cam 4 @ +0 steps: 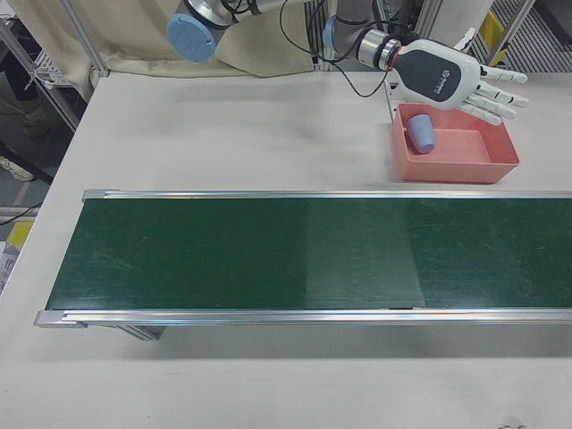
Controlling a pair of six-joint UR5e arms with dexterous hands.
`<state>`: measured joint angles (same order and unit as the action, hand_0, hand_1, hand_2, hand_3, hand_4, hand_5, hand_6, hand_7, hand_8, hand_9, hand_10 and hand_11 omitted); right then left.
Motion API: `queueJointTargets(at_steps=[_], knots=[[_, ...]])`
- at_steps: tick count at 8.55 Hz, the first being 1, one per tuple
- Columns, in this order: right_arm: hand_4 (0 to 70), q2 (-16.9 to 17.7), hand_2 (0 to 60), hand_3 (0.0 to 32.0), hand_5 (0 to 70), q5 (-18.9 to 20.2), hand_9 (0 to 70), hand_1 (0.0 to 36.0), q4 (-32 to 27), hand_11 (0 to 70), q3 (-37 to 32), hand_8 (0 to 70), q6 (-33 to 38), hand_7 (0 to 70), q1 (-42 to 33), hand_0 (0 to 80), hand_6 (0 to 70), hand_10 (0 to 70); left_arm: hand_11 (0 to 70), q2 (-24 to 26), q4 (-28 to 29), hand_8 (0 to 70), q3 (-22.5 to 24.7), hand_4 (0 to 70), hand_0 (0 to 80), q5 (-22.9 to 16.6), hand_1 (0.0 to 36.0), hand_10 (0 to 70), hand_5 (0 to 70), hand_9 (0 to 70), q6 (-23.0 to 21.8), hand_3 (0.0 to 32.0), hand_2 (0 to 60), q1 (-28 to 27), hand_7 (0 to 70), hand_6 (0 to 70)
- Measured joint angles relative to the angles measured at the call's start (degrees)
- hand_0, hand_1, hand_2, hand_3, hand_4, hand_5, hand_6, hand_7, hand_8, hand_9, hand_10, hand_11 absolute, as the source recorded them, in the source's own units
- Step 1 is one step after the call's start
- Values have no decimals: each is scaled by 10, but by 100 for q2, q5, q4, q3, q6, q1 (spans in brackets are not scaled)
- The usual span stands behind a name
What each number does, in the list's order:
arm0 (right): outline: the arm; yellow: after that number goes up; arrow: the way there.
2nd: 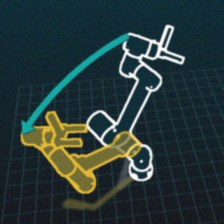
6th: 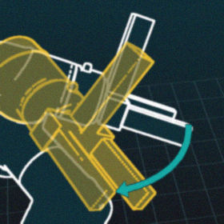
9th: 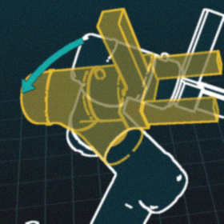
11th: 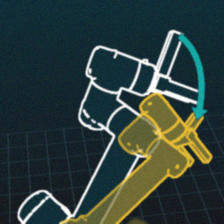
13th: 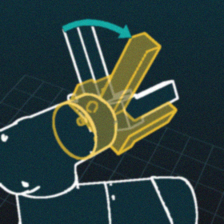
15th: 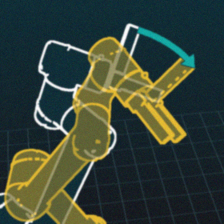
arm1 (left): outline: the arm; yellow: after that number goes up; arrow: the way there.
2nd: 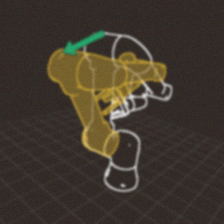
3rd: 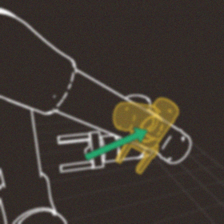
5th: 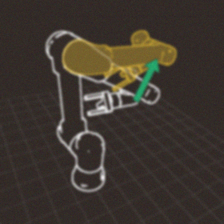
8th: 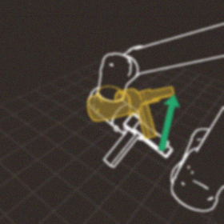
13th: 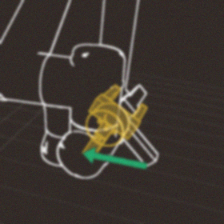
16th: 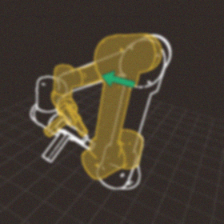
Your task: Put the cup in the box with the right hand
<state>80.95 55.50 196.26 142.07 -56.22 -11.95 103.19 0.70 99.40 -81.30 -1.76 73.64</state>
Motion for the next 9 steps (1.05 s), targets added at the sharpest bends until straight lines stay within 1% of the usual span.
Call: queueJointTargets(at_steps=[1, 2, 3, 4, 5, 6, 7, 8, 9], knots=[[200, 14, 18, 0, 87, 3, 604, 71, 14, 305, -16, 358, 130, 700, -521, 508, 231, 202, 0, 0, 0, 0, 0, 0, 0, 0, 0, 0, 0, 0, 0, 0, 0, 1, 0, 0], [227, 77, 0, 0, 93, 11, 680, 50, 38, 361, -62, 413, 333, 700, -1125, 508, 258, 242, 0, 0, 0, 0, 0, 0, 0, 0, 0, 0, 0, 0, 2, 0, 0, 2, 0, 0], [212, 207, 35, 0, 95, 30, 700, 64, 59, 381, -169, 432, 620, 700, -1746, 498, 267, 257, 0, 0, 0, 0, 0, 0, 0, 0, 0, 0, 0, 0, 3, 0, 0, 1, 0, 0], [252, 406, 0, 0, 96, 59, 700, 39, 67, 395, -379, 449, 1032, 700, -2317, 505, 273, 267, 0, 0, 0, 0, 0, 0, 0, 0, 0, 0, 0, 0, 2, 0, 0, 1, 0, 0], [226, 661, 32, 0, 94, 85, 700, 59, 67, 374, -737, 439, 1581, 700, -2913, 499, 264, 252, 0, 0, 0, 0, 0, 0, 0, 0, 0, 0, 0, 0, 1, 0, 0, 2, 0, 0], [211, 903, 49, 0, 93, 178, 700, 68, 57, 358, -1255, 431, 2192, 700, -3538, 492, 252, 241, 0, 0, 0, 0, 0, 0, 0, 0, 0, 0, 0, 0, 0, 0, 0, 1, 0, 0], [236, 1023, 0, 0, 97, 322, 700, 38, 32, 392, -1701, 448, 2568, 700, -4029, 504, 254, 265, 0, 0, 0, 0, 0, 0, 0, 0, 0, 0, 0, 0, 3, 0, 0, 1, 0, 0], [236, 1078, 17, 0, 101, 443, 700, 47, 10, 425, -2070, 470, 2770, 700, -4465, 499, 260, 290, 0, 0, 0, 0, 0, 0, 0, 0, 0, 0, 0, 0, 6, 0, 0, 1, 0, 0], [268, 1099, 74, 0, 109, 515, 700, 96, -8, 458, -2402, 487, 2860, 700, -4859, 505, 263, 315, 0, 0, 0, 0, 3, 0, 0, 0, 0, 0, 0, 0, 4, 0, 0, 1, 0, 0]])
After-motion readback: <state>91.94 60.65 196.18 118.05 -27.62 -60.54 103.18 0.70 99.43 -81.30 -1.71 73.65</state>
